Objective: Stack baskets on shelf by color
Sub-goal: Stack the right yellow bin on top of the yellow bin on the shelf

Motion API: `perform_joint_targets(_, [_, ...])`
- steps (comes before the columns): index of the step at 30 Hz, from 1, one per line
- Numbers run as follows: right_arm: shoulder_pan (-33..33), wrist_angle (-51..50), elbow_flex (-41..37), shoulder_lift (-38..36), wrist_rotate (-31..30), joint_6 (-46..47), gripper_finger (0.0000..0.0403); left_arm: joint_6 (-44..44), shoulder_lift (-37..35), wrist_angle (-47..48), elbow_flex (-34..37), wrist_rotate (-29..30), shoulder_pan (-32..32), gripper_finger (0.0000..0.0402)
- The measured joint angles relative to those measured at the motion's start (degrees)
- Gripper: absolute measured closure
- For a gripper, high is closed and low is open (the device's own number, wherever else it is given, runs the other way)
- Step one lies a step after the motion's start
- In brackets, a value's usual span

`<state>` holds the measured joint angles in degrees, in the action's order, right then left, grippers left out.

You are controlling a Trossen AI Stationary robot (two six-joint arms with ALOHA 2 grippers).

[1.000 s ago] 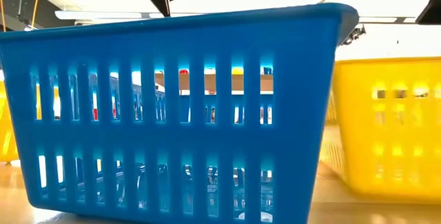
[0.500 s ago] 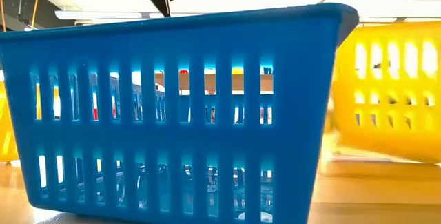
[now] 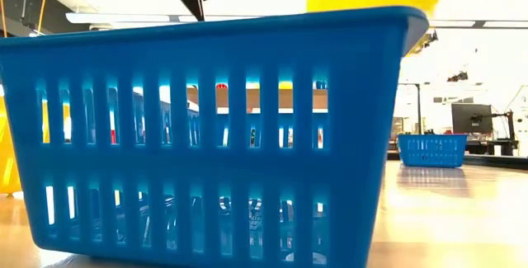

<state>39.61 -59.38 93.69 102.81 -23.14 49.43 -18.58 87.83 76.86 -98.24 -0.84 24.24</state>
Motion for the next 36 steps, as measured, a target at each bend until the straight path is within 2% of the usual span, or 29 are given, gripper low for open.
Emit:
perform_joint_targets(16, [-17.4, 0.5, 0.0, -13.1, -3.7, -37.5, 0.0403, 3.5, 0.0, 0.0, 0.0, 0.0, -4.8, 0.0296])
perform_joint_targets(24, [-26.2, 0.9, 0.0, -14.1, -6.2, -51.8, 0.0403, 3.9, 0.0, 0.0, 0.0, 0.0, -7.6, 0.0296])
perform_joint_targets(30, [-33.4, 1.8, 0.0, -14.1, -7.1, -60.7, 0.0403, 8.4, 0.0, 0.1, 0.0, 0.3, -8.2, 0.0296])
perform_joint_targets(36, [-40.7, 5.3, 0.0, -14.1, -8.7, -68.6, 0.0403, 12.4, 0.0, 2.4, 0.0, 3.9, -8.2, 0.0296])
